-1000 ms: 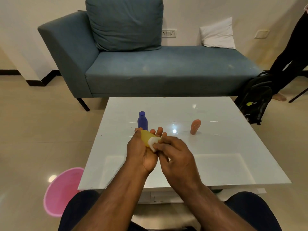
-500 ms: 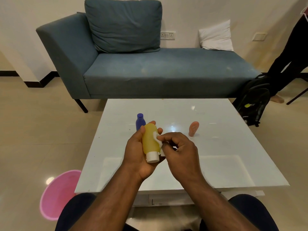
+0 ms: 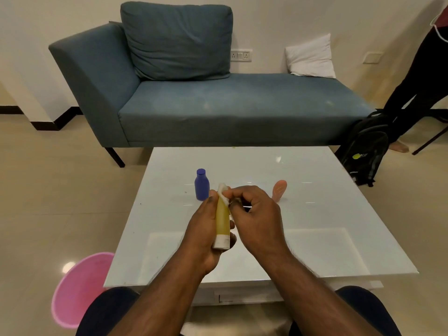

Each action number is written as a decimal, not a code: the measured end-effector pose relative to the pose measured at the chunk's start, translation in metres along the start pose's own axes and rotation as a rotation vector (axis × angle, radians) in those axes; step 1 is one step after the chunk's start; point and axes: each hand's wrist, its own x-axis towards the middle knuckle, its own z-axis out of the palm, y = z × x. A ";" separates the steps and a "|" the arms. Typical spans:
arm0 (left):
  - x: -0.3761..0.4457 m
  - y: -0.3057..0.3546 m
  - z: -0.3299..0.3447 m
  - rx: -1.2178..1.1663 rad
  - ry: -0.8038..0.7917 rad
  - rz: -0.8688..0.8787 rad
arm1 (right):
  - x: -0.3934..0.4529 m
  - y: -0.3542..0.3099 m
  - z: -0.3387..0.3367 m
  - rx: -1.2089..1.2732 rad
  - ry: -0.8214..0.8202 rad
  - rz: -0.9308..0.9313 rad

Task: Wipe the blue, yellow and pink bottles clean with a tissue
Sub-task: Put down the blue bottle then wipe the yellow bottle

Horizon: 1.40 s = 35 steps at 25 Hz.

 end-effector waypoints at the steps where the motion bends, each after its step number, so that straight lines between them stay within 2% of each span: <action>1: 0.001 0.002 -0.001 -0.032 -0.009 0.007 | -0.007 -0.002 0.002 -0.012 -0.007 -0.017; 5: 0.005 0.002 -0.003 -0.134 0.027 0.028 | -0.036 -0.002 0.004 -0.064 -0.067 -0.138; 10: -0.002 -0.007 0.009 0.038 0.005 0.010 | 0.004 0.013 -0.005 -0.126 0.080 -0.064; 15: 0.000 -0.004 0.009 -0.028 -0.041 0.018 | -0.024 0.012 -0.001 -0.220 -0.051 -0.131; 17: -0.004 -0.007 0.009 0.000 -0.046 0.018 | -0.018 0.014 -0.004 -0.225 -0.045 -0.157; 20: -0.010 -0.008 0.009 0.060 -0.047 0.031 | 0.006 0.018 -0.013 -0.210 0.038 -0.060; 23: -0.006 -0.007 0.005 0.008 -0.028 0.034 | 0.001 0.021 -0.013 -0.119 0.045 0.016; 28: 0.001 -0.006 0.001 -0.100 -0.002 -0.001 | -0.035 0.022 -0.005 -0.034 0.006 0.033; 35: 0.000 -0.010 0.006 -0.160 -0.016 -0.008 | -0.012 0.022 -0.007 -0.068 0.048 0.047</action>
